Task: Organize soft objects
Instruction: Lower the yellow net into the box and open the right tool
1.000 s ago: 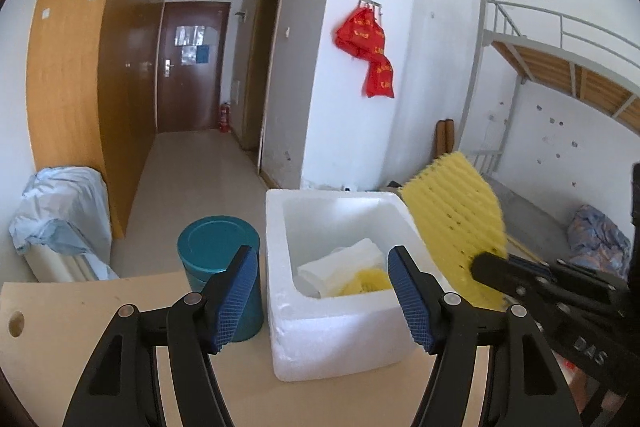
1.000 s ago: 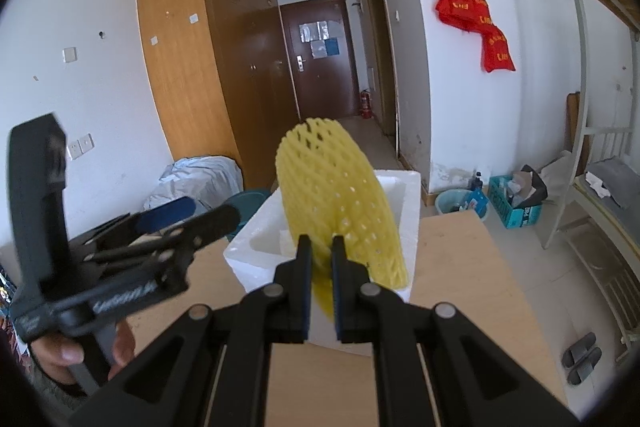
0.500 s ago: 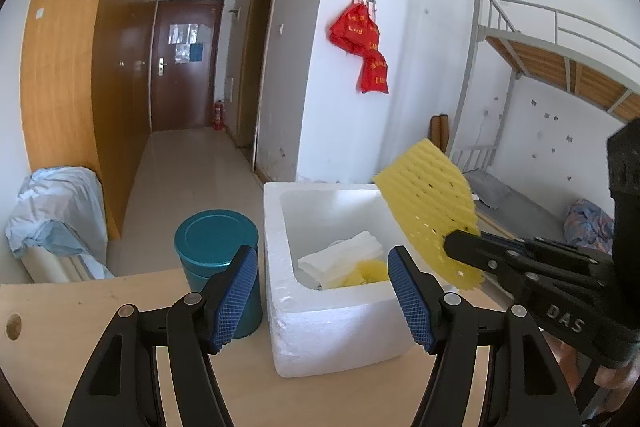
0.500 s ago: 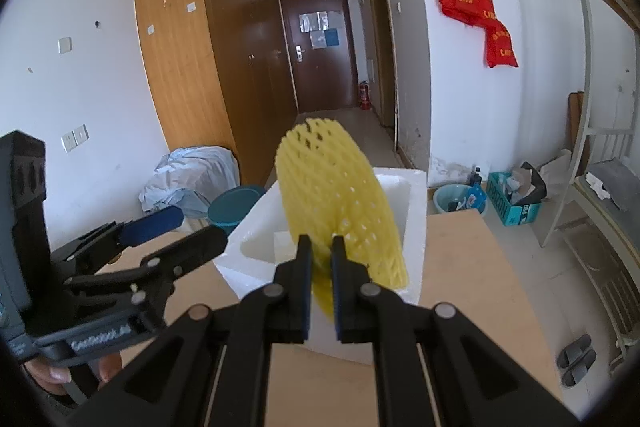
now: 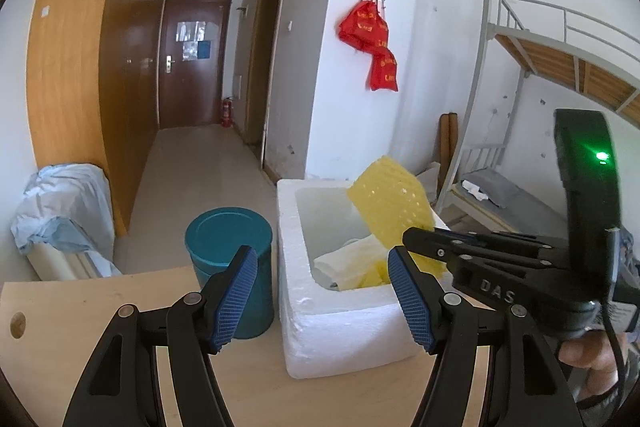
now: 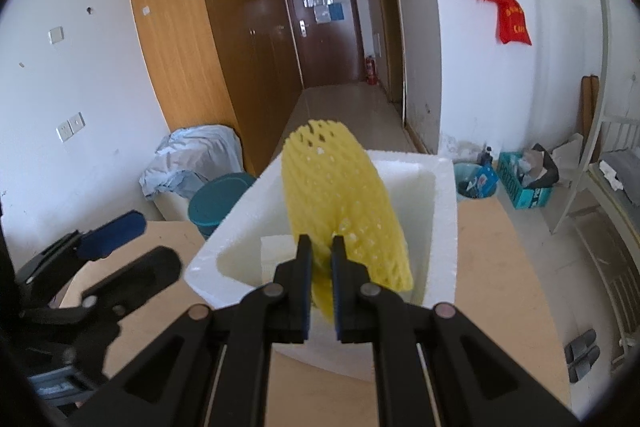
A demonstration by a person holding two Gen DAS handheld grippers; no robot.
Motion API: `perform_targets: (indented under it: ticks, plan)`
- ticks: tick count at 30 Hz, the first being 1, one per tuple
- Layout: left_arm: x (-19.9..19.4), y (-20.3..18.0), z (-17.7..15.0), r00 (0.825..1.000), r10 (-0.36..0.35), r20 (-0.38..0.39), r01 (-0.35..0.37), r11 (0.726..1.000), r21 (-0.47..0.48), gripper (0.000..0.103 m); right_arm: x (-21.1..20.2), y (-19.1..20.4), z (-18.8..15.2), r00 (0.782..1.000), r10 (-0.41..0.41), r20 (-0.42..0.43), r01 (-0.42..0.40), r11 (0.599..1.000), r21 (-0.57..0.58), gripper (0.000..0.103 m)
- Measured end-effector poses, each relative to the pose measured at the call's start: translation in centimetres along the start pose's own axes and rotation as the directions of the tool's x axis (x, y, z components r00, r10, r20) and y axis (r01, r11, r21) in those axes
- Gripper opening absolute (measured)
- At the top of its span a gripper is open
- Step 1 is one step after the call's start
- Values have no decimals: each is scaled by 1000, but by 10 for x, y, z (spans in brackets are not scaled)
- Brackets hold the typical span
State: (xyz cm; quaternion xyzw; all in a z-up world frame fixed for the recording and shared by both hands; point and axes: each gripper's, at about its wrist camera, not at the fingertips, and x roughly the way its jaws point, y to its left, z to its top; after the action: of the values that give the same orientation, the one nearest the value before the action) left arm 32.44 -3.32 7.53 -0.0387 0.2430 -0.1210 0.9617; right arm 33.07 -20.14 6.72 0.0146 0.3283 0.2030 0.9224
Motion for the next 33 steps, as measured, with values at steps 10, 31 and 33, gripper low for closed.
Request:
perform_targets:
  ticks: [10, 31, 33]
  plan:
    - [-7, 11, 6, 1000, 15, 16, -14, 1000, -27, 69, 23, 0, 0, 994, -3, -107, 2, 1000, -14, 11]
    - [-38, 52, 24, 996, 32, 86, -19, 989, -149, 70, 28, 9, 1, 984, -15, -175, 7, 999, -43, 51]
    - [-40, 51, 23, 995, 34, 90, -21, 989, -145, 70, 23, 10, 2, 987, -44, -152, 36, 998, -55, 72]
